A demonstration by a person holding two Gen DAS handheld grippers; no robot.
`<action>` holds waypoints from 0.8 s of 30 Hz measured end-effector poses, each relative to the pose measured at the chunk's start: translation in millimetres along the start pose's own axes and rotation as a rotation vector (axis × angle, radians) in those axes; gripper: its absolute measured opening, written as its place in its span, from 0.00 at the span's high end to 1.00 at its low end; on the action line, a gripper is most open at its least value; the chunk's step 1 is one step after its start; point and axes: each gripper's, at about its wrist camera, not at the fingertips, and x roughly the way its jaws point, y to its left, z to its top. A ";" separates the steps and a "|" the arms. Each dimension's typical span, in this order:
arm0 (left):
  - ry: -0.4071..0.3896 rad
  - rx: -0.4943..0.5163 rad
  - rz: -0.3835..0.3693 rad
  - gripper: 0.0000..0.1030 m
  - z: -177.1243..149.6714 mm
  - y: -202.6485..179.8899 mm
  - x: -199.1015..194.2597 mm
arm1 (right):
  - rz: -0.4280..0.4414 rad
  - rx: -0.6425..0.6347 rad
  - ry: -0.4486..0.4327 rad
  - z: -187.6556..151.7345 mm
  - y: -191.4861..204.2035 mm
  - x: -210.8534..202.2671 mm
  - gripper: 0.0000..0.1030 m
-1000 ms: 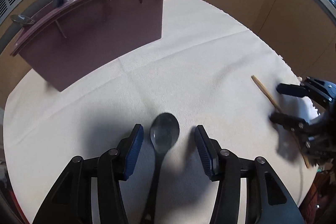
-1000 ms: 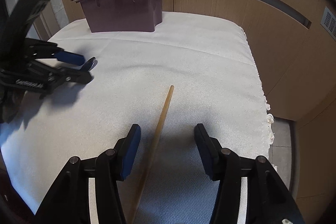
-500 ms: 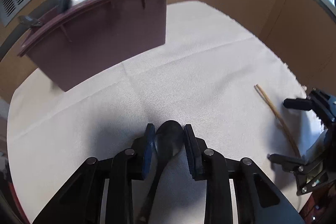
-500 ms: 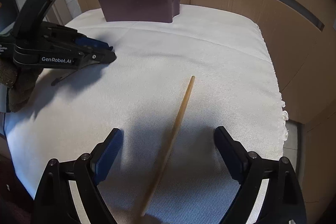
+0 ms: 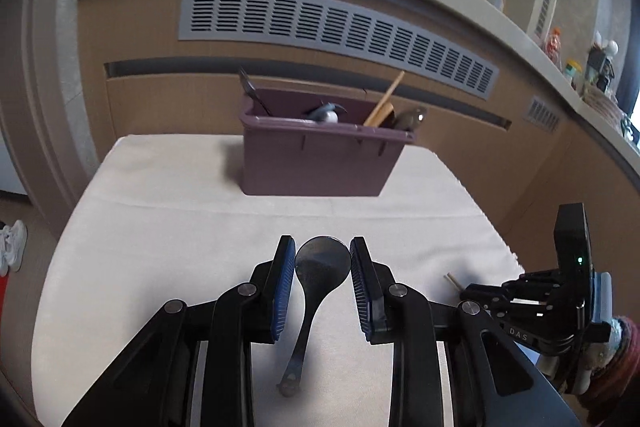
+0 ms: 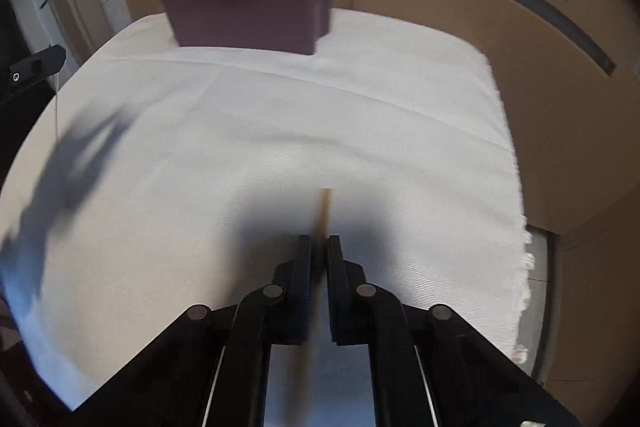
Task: Organize utensils
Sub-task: 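Lower the spoon and chopstick into the caddy and open both tools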
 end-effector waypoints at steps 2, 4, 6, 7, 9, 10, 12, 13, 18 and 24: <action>-0.012 -0.007 -0.003 0.72 5.5 0.0 0.7 | 0.031 0.017 -0.055 9.3 3.0 -12.9 0.95; -0.021 -0.014 -0.003 0.72 10.3 1.5 -2.9 | 0.058 0.042 -0.098 17.6 3.0 -24.1 0.95; -0.034 -0.021 -0.003 0.72 12.8 2.7 -7.4 | 0.071 0.059 -0.139 24.1 2.8 -33.8 0.95; -0.038 -0.023 -0.002 0.72 12.3 -0.1 -7.2 | 0.072 0.064 -0.156 27.2 2.7 -37.7 0.95; -0.049 -0.027 -0.002 0.72 14.3 0.3 -11.9 | 0.079 0.071 -0.183 31.8 2.4 -44.3 0.95; -0.054 -0.027 -0.002 0.72 15.6 0.5 -14.8 | 0.079 0.075 -0.197 33.6 2.0 -47.1 0.95; -0.061 -0.027 -0.005 0.72 17.2 0.1 -19.0 | 0.071 0.074 -0.216 35.4 2.8 -50.6 0.95; -0.064 -0.029 -0.007 0.72 18.1 0.2 -20.7 | 0.063 0.073 -0.225 35.6 3.2 -51.8 0.95; -0.097 -0.050 -0.044 0.72 36.3 -1.2 -30.5 | 0.072 0.102 -0.287 42.9 1.2 -62.9 0.95; -0.320 -0.043 -0.115 0.72 120.6 -15.1 -76.0 | 0.036 0.101 -0.646 107.8 -2.3 -166.6 0.95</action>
